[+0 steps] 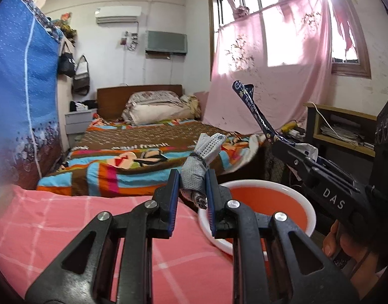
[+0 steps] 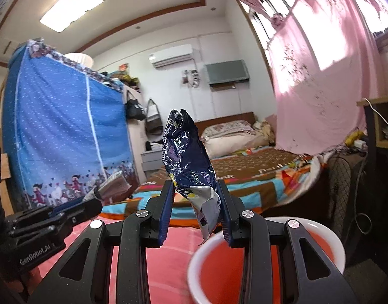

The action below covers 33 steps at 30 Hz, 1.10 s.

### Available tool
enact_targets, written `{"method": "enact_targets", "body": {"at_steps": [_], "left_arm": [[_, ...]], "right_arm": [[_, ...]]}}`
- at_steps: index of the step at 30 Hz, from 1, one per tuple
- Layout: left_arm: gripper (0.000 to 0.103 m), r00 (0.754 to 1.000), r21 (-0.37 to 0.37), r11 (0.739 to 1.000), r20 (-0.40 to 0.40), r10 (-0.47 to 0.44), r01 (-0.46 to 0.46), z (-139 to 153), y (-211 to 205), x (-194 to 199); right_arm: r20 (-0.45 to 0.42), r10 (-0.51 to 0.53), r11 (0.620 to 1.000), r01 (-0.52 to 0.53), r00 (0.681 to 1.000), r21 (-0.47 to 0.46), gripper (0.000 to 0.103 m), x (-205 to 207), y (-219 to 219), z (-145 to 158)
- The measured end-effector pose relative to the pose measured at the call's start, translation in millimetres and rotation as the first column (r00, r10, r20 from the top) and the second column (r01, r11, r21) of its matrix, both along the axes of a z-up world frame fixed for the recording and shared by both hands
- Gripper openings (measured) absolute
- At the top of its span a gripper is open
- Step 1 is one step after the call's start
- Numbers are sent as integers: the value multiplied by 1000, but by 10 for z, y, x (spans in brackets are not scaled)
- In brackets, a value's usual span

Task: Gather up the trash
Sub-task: 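Carry the grey glove and blue wrapper over the orange bucket with both tools, then open both tools to drop the glove and wrapper into the bucket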

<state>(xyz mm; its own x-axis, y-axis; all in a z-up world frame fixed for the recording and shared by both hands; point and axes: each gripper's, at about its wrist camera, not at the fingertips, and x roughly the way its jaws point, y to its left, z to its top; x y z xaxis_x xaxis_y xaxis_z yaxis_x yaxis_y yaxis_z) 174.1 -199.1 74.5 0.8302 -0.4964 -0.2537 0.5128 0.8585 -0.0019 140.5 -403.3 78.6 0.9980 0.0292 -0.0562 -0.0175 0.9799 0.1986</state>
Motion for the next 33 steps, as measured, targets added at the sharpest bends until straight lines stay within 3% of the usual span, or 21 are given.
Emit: {"method": "enact_targets", "body": {"at_steps": [12, 25, 29, 33], "left_arm": [[24, 988, 22, 996, -133, -78, 82, -204, -477, 167], [25, 949, 40, 989, -288, -128, 145, -419, -745, 286], [31, 947, 54, 988, -298, -119, 141, -434, -785, 288], [37, 944, 44, 989, -308, -123, 143, -429, -785, 308]], "right_arm": [[-117, -71, 993, 81, 991, 85, 34, 62, -411, -152], [-240, -61, 982, 101, 969, 159, 34, 176, -585, -287], [-268, -64, 980, 112, 961, 167, 34, 202, -619, -308], [-277, -59, 978, 111, 959, 176, 43, 209, -638, -315]]}}
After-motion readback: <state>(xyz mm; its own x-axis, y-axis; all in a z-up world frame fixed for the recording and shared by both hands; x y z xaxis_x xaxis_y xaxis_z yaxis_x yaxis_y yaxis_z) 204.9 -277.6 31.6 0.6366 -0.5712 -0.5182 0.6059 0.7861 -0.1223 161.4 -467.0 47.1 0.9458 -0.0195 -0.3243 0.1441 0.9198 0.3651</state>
